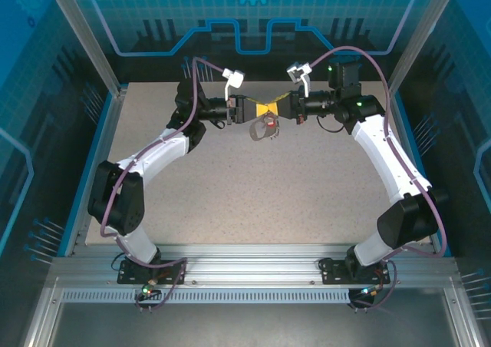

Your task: Put the keys on the keyring

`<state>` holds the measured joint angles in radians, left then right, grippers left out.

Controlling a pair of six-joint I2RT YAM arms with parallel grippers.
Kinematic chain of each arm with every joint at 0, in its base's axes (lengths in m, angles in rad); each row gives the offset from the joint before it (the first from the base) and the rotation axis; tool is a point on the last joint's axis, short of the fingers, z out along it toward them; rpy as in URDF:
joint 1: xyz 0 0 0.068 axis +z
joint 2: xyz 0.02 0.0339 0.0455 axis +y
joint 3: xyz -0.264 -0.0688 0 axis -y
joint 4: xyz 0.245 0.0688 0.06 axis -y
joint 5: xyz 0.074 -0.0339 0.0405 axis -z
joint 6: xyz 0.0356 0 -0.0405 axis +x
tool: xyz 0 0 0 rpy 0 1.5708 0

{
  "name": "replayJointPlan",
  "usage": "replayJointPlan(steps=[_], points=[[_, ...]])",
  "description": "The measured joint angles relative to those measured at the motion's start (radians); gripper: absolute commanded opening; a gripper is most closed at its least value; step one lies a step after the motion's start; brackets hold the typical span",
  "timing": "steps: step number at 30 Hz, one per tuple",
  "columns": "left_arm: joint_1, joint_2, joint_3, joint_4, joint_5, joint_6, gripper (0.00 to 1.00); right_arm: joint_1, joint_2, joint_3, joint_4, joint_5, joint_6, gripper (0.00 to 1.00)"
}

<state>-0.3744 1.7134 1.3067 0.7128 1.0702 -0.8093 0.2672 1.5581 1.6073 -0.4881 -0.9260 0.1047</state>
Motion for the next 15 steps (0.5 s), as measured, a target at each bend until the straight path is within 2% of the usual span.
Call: replayJointPlan(steps=[2,6,9,12,15], points=[[0.000,0.008,0.004,0.012,-0.003,-0.003,0.00,-0.003,0.000,-0.002,0.002,0.002,0.004,0.00],[-0.004,0.040,0.006,0.095,-0.019,-0.053,0.00,-0.023,-0.009,-0.043,0.074,0.003,0.072,0.35],[-0.005,0.069,0.006,0.174,-0.032,-0.113,0.00,-0.072,-0.048,-0.143,0.188,0.014,0.172,0.49],[-0.005,0.087,0.006,0.228,-0.041,-0.157,0.00,-0.128,-0.108,-0.243,0.283,0.060,0.263,0.55],[-0.005,0.090,0.005,0.255,-0.048,-0.179,0.00,-0.143,-0.185,-0.331,0.357,0.116,0.329,0.59]])
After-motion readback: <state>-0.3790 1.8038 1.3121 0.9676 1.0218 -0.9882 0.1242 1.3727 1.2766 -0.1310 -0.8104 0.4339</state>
